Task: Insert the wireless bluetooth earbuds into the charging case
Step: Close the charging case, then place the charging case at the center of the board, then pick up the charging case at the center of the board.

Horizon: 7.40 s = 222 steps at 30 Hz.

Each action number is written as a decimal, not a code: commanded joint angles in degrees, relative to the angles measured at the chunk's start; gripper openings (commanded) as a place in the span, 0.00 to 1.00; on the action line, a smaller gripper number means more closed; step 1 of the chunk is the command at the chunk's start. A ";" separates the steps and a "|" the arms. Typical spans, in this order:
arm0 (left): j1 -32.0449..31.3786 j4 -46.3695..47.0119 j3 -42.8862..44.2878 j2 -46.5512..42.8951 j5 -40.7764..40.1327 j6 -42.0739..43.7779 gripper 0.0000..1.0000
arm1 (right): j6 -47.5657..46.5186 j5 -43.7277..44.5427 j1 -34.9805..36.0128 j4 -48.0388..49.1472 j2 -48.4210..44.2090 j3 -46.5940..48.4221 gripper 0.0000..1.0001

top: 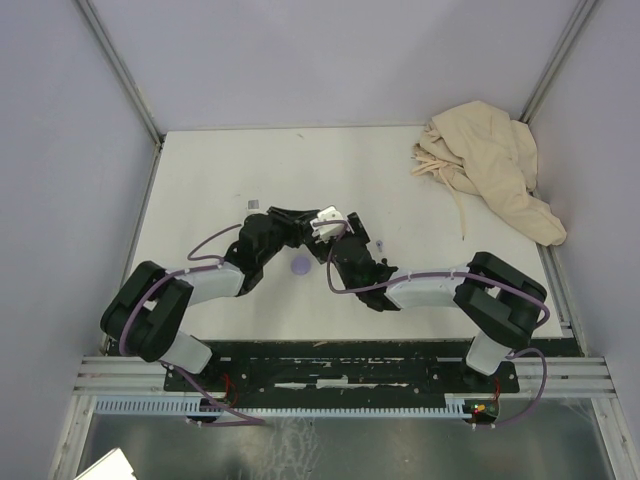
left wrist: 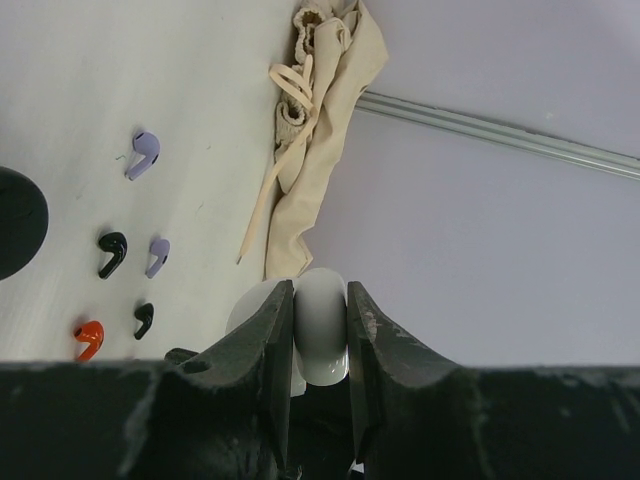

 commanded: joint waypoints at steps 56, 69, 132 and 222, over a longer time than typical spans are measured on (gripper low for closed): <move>13.58 -13.00 -12.77 -16.89 -5.08 25.66 0.03 | 15.65 -21.99 -12.85 -52.76 -4.08 25.82 0.88; 17.97 -15.20 -16.91 -21.40 -7.09 32.82 0.03 | 13.64 -36.62 -12.78 -57.31 20.09 51.92 0.89; 18.19 -14.44 -16.64 -14.18 -5.58 41.30 0.58 | 12.56 -37.93 -10.93 -60.94 43.25 71.99 0.82; 23.03 5.98 -2.74 0.97 34.16 39.72 0.57 | -2.48 -60.25 -16.11 -42.40 11.57 33.98 0.21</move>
